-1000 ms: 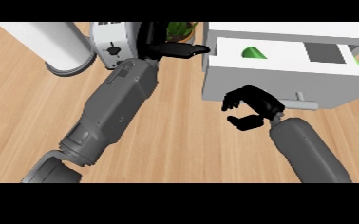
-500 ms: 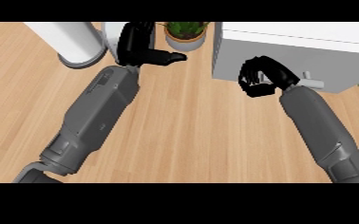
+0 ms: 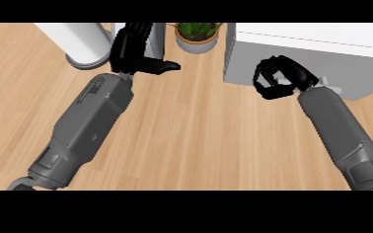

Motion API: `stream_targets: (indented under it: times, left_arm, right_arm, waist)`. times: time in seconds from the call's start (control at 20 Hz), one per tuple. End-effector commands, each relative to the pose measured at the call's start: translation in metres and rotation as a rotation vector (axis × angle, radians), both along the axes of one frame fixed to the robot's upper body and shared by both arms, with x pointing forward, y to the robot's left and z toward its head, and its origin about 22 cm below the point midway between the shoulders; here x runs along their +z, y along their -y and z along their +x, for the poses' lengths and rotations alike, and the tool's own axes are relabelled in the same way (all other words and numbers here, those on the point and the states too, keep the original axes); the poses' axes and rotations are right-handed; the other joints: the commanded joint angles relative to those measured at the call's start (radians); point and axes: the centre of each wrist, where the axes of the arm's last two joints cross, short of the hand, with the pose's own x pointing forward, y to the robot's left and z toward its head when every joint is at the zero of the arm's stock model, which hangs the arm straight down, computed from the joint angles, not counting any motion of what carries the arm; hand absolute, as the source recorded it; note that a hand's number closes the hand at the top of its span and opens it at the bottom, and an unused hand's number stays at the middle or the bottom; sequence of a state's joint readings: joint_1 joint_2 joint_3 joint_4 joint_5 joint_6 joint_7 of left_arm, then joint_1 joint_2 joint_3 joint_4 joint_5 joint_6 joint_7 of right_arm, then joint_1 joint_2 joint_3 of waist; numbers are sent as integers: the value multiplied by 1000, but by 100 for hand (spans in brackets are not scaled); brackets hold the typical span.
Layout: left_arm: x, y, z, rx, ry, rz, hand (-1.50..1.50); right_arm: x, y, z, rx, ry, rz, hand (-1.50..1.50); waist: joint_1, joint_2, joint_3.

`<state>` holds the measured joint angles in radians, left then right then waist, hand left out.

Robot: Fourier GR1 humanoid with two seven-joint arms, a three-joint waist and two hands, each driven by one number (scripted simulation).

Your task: Pick up the cup, place it into the drawer and close the drawer

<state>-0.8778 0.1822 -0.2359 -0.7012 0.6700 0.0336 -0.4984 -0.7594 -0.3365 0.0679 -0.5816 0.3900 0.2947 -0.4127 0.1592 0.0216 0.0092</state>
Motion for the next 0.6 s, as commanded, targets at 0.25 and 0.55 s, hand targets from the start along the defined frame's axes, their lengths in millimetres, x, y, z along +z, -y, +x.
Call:
stream_targets:
  times: [0.25, 0.55]
  left_arm:
    - [0, -8, -3, -53, -4, -12, -150]
    - [-5, -9, -7, -60, 2, -26, -150]
  right_arm:
    - [95, 37, 32, -165, 177, 5, 150]
    - [101, 48, 28, -149, 160, 32, 150]
  waist:
    - [54, 25, -6]
    - [66, 29, -7]
